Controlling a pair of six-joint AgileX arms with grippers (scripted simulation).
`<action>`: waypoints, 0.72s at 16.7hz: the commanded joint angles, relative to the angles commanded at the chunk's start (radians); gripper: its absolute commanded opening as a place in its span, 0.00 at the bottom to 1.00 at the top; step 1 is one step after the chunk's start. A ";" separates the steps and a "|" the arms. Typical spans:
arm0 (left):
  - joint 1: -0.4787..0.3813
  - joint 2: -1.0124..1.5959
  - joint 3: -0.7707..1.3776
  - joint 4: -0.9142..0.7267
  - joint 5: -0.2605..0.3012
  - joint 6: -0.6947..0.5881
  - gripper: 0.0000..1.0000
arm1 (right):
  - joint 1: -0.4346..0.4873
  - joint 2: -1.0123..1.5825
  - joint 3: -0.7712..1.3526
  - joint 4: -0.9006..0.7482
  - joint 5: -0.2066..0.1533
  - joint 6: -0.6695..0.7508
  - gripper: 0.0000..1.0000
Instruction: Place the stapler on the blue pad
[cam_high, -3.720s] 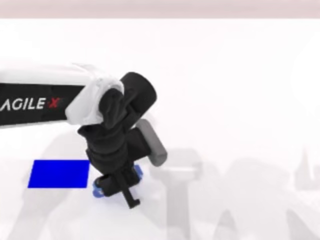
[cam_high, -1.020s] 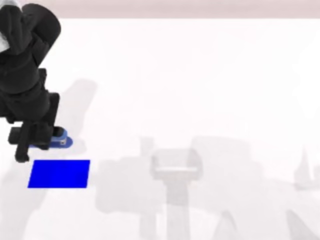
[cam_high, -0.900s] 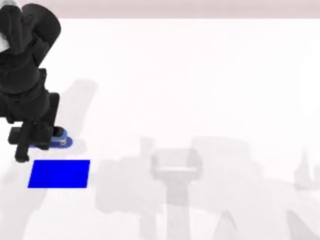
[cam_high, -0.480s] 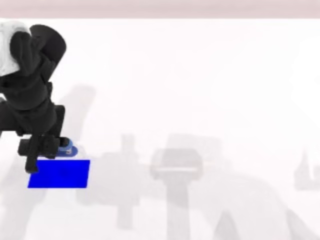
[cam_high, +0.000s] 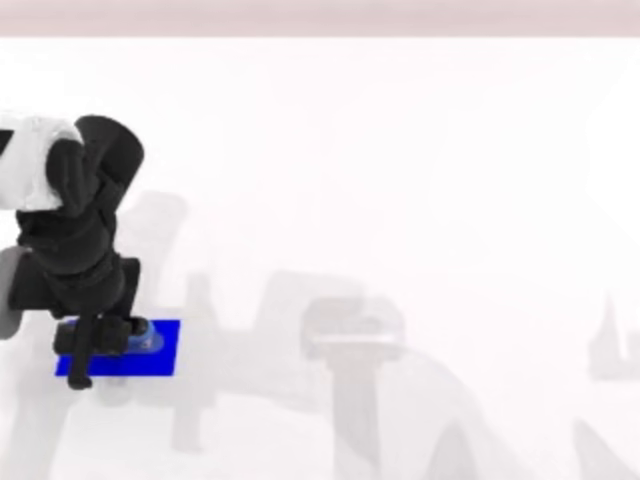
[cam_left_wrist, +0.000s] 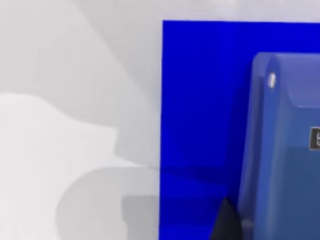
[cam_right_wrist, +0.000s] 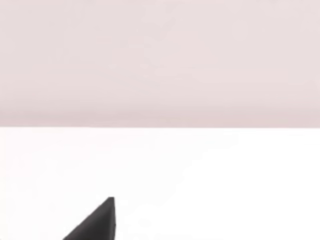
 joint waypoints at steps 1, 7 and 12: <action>0.000 0.000 0.000 0.000 0.000 0.000 0.00 | 0.000 0.000 0.000 0.000 0.000 0.000 1.00; 0.000 0.000 0.000 0.000 0.000 0.000 0.38 | 0.000 0.000 0.000 0.000 0.000 0.000 1.00; 0.000 0.000 0.000 0.000 0.000 0.000 0.75 | 0.000 0.000 0.000 0.000 0.000 0.000 1.00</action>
